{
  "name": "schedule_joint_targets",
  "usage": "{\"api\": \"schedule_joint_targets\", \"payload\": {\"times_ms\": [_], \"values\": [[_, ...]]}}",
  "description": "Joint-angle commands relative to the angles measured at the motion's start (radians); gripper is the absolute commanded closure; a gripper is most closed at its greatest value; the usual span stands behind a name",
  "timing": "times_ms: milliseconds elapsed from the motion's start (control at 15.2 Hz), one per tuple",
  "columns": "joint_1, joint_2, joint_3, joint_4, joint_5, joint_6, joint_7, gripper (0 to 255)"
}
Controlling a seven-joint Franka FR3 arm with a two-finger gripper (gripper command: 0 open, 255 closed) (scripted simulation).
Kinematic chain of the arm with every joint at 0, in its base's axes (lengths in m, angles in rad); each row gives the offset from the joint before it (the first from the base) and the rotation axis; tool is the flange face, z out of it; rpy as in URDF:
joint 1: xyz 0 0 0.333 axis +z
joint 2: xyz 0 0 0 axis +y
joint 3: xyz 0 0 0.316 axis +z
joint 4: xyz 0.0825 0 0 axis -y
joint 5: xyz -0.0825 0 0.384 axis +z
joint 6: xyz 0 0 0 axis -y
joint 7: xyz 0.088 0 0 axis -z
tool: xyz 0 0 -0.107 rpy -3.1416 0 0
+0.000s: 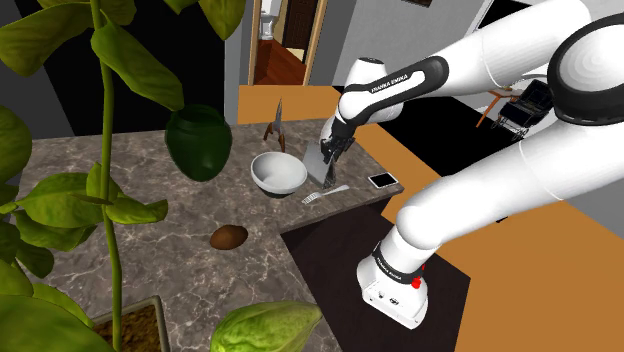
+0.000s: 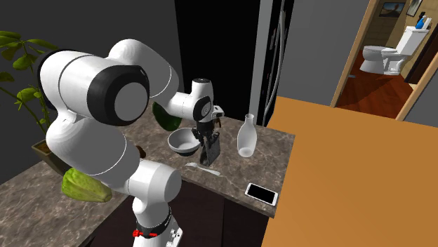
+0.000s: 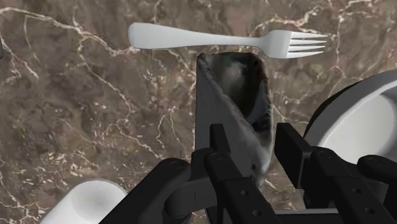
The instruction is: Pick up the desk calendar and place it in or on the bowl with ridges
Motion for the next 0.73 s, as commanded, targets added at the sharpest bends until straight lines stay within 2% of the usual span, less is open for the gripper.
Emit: {"api": "schedule_joint_targets", "payload": {"times_ms": [0,462,660], "values": [[0.000,0.000,0.000,0.000,0.000,0.000,0.000,255],[0.000,0.000,0.000,0.000,0.000,0.000,0.000,255],[-0.002,-0.035,0.005,0.018,-0.001,-0.053,0.002,255]]}}
